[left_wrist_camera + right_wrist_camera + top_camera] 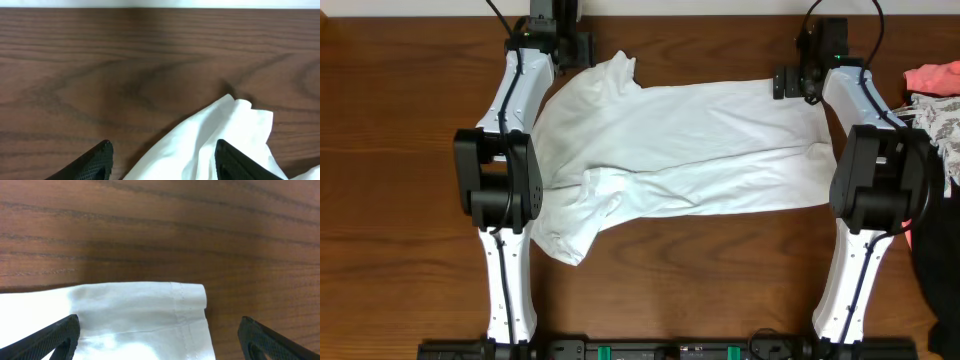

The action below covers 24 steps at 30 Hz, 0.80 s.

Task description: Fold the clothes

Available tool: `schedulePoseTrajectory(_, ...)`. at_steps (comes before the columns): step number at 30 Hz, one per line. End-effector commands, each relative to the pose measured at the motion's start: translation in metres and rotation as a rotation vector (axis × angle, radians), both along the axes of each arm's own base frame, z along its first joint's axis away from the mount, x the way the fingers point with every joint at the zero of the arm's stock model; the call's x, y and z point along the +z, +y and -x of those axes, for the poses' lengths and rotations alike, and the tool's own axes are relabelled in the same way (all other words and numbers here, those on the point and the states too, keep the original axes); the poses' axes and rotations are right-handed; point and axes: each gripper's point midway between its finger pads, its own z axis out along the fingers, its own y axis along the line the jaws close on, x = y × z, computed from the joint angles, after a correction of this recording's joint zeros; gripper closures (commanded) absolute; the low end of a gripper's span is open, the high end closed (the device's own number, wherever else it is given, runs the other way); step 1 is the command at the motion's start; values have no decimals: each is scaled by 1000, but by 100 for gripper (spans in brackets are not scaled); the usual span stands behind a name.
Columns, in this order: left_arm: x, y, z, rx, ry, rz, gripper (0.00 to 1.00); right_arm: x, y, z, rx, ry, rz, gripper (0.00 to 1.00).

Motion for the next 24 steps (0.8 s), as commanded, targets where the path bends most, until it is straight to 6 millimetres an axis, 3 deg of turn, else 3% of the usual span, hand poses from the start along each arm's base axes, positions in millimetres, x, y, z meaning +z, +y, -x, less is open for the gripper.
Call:
schedulePoseTrajectory(1,-20,4,4,-5,40,-24,34,-4,8,-3,28,2,-4,1)
schedulePoseTrajectory(6,-38,5,18,-5,120,-32,34,-5,9,-2,29,9,-4,1)
schedulePoseTrajectory(11,-39,7,33,-6,181,-37,34,-6,8,1,31,21,-3,1)
schedulePoseTrajectory(24,-48,9,30,-75,164,-99,34,-8,8,3,30,32,-4,1)
